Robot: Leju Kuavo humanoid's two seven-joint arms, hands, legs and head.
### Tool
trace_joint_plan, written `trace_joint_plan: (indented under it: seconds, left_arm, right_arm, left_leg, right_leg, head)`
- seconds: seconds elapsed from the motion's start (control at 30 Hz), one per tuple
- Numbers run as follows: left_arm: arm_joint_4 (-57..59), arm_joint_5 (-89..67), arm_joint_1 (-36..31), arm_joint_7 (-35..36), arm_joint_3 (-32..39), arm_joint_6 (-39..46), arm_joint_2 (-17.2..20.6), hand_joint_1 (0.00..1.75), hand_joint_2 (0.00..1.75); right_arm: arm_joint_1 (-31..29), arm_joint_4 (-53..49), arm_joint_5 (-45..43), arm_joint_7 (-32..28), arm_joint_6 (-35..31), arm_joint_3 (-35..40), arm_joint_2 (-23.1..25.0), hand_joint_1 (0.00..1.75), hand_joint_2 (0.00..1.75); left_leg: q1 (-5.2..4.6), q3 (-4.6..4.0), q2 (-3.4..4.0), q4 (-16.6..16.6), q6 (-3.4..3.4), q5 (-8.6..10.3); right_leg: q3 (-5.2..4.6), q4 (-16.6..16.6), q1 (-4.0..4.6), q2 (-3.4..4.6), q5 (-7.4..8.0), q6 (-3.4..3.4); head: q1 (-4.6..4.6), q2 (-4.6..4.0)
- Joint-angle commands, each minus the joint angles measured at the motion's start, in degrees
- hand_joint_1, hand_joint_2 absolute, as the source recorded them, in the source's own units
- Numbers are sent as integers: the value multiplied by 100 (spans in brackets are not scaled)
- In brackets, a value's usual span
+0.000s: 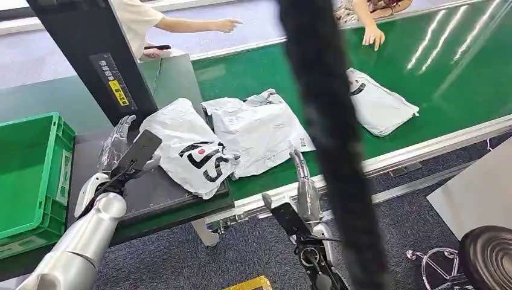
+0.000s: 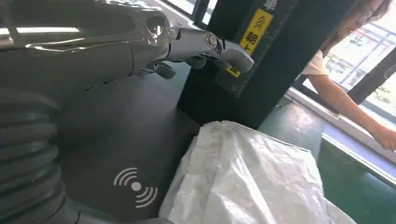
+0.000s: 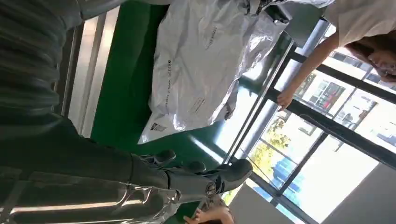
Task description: Moved the parcel from conveyor to table for the left to box.
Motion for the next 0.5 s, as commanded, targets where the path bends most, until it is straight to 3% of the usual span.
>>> trace_joint_plan:
  seconds: [0.03, 0.23, 0.5]
  left_arm:
    - [296, -68, 23, 90, 343, 19, 270, 0, 175]
    - [349, -154, -3, 162, 409, 39, 223, 0, 175]
    - [285, -56, -57, -157, 565, -38, -190, 0, 175]
  right_arm:
    - [158, -166, 20, 17, 131, -154, -66, 0, 175]
    - [55, 49, -52, -24, 207, -84, -47, 0, 175]
    - [-170, 387, -62, -17, 261, 42, 62, 0, 175]
  left_leg:
    - [-3, 8, 7, -4, 2, 0]
    - [-1, 8, 5, -5, 2, 1]
    - [2, 7, 0, -2, 2, 0]
  right_leg:
    - [5, -4, -2, 5, 2, 0]
    - [7, -7, -1, 2, 2, 0]
    - [10, -7, 3, -3, 2, -1]
  head:
    - [0, 0]
    - [0, 0]
    - [0, 0]
